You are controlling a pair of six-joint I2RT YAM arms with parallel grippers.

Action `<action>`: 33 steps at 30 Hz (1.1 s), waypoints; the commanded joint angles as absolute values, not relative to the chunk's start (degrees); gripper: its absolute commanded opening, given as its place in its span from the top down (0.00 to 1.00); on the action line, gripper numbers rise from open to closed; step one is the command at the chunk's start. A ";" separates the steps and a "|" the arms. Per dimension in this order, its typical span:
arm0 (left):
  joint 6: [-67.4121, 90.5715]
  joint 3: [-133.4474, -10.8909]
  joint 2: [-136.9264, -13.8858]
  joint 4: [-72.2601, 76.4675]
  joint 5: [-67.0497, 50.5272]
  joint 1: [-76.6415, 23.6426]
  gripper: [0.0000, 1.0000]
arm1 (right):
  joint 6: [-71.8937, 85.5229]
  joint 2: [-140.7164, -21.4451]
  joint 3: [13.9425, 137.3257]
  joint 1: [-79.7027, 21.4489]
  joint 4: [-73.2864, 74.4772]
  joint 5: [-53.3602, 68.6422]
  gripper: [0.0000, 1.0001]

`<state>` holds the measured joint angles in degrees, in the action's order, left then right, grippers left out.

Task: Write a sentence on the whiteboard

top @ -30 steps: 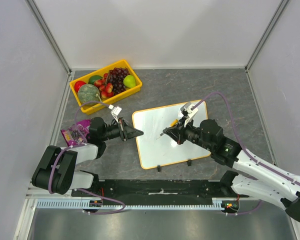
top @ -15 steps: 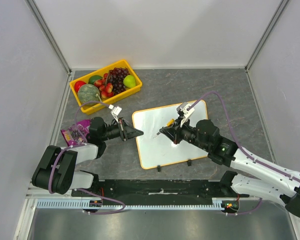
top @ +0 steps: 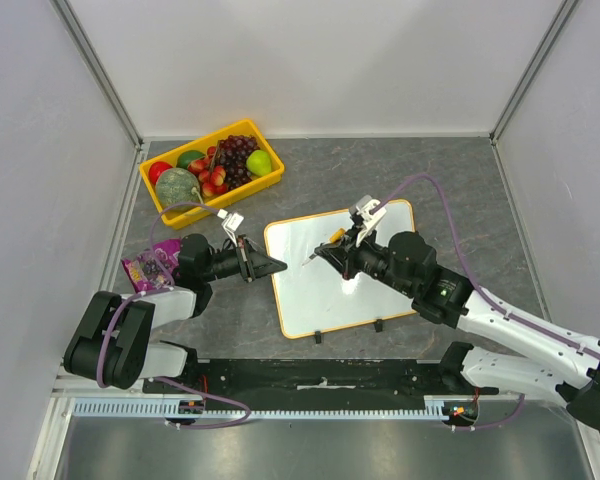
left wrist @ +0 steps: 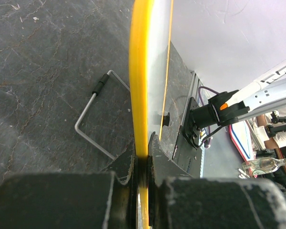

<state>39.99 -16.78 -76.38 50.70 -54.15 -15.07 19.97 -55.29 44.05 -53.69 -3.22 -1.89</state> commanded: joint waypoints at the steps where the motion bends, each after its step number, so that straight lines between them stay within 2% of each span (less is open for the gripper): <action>1: 28.92 -15.91 -76.99 44.91 -53.79 -15.64 0.98 | 17.93 -56.34 47.63 -54.05 -5.27 -3.08 1.00; 15: 28.56 -15.64 -76.29 44.74 -53.44 -15.64 0.98 | 14.16 -56.68 47.63 -54.05 -12.48 -13.79 1.00; 33: 28.83 -16.35 -78.05 45.00 -54.76 -15.64 0.98 | 13.71 -62.76 48.52 -53.70 -17.57 -17.22 1.00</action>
